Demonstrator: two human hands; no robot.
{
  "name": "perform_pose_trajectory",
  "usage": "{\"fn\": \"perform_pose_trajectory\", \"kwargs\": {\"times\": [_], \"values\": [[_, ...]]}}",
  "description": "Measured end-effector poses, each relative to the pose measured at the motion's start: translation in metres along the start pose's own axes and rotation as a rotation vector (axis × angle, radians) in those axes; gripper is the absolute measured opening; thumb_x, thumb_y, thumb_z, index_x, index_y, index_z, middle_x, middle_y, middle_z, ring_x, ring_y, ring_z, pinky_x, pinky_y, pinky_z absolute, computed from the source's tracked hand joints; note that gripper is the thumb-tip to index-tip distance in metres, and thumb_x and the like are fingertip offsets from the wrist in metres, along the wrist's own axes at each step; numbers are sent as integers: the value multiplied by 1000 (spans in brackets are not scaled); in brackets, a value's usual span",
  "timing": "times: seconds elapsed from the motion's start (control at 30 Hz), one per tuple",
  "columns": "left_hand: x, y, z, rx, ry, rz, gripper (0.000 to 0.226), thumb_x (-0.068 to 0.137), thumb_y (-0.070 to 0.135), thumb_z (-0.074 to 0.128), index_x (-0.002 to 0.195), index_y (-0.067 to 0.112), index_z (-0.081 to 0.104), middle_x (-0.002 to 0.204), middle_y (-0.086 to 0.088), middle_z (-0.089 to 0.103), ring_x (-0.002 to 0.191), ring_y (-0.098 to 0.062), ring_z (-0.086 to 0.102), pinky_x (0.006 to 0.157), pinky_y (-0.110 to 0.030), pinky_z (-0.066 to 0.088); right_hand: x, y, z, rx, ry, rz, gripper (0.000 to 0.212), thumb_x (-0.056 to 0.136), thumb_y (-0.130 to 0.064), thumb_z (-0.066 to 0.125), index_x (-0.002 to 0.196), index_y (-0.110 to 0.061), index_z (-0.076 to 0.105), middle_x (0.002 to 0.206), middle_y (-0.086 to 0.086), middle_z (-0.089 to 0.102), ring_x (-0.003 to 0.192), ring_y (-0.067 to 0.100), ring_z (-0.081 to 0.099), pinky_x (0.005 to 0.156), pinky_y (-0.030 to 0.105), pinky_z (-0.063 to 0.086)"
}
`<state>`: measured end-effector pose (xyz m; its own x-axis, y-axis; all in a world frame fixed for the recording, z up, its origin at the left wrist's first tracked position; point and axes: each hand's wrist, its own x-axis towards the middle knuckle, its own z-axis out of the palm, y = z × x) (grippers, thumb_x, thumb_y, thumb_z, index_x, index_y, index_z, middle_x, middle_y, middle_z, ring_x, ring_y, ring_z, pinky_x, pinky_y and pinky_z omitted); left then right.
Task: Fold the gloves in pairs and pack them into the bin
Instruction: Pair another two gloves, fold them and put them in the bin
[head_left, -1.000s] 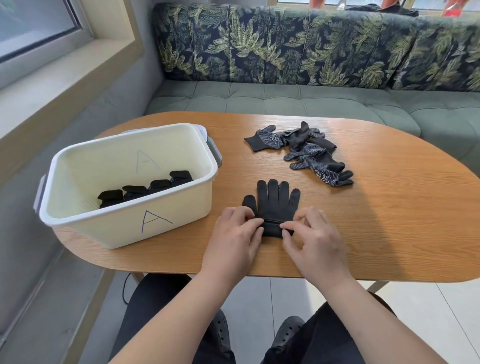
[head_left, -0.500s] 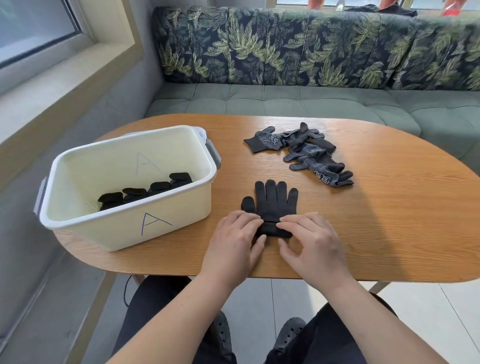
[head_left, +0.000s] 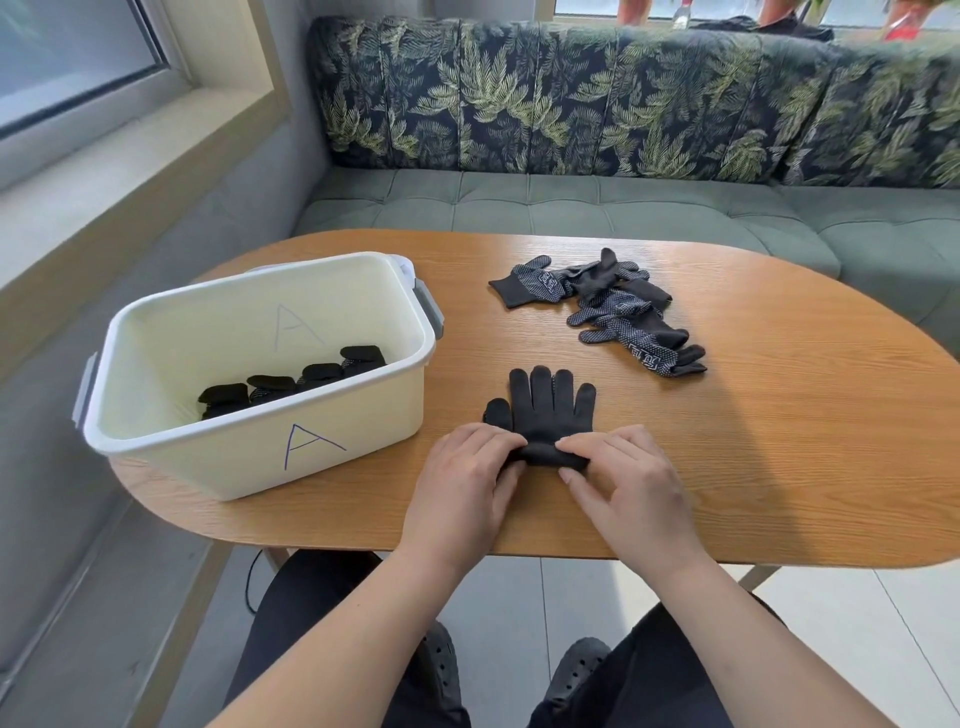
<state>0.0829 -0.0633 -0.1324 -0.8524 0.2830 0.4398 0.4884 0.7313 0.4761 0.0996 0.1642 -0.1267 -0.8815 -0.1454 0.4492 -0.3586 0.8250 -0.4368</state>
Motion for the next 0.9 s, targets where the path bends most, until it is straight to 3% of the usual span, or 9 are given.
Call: {"fn": "perform_pose_trajectory", "kwargs": {"times": [0.07,0.17,0.33,0.5,0.73,0.9], "values": [[0,2,-3,-20,3,-25,21,103,25,68,123,23,68,116,10,70,115,-14,60,97,-39,50,0,1,-1,86,0,81,33,91,-27,83,122,-35,77,98,-22,65,102,3,59,86,29,54],[0,6,-7,-66,11,-70,24,103,26,68,127,25,66,114,10,70,111,-10,61,96,-34,50,1,3,-3,227,-24,201,36,93,-31,81,125,-44,74,104,-19,60,100,2,63,84,17,48],[-1,8,-10,-62,6,-78,29,103,23,68,131,27,64,113,9,71,107,-11,62,92,-35,51,4,5,-4,337,-74,287,37,95,-36,77,128,-53,69,111,-16,62,108,3,62,91,18,49],[1,3,-2,53,-9,-75,31,107,30,61,137,23,64,125,5,64,120,-20,54,99,-41,50,7,8,-2,243,-25,234,40,98,-29,75,135,-44,68,106,-26,61,104,8,55,88,25,48],[1,3,1,120,-8,-99,36,109,30,57,143,19,61,137,2,59,131,-23,51,107,-45,48,7,9,2,102,9,209,33,105,-26,65,135,-38,72,115,-19,61,115,10,48,95,25,44],[-2,5,0,122,-27,71,42,110,29,56,152,21,56,161,5,49,151,-21,41,118,-45,40,8,5,10,-98,10,238,35,107,-34,58,140,-40,67,121,-12,54,114,13,42,89,35,47]]}}
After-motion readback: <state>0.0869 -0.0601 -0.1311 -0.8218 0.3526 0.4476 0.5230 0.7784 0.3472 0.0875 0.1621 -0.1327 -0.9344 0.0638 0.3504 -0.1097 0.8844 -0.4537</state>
